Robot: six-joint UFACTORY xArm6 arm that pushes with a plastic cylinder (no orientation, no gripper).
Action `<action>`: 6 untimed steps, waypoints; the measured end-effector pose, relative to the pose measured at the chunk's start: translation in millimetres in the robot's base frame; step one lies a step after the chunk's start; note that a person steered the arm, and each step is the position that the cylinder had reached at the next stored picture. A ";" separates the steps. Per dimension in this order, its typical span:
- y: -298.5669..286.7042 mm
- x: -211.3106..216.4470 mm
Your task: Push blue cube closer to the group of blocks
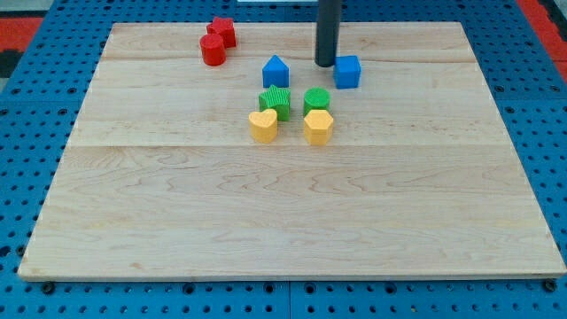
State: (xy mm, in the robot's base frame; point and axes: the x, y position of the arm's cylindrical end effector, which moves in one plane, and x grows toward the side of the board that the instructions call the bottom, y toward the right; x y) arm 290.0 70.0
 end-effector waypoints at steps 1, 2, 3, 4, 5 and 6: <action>6.1 -18.3; 45.1 -30.0; 82.2 -2.4; 71.4 14.6; 15.0 14.6; 6.2 2.7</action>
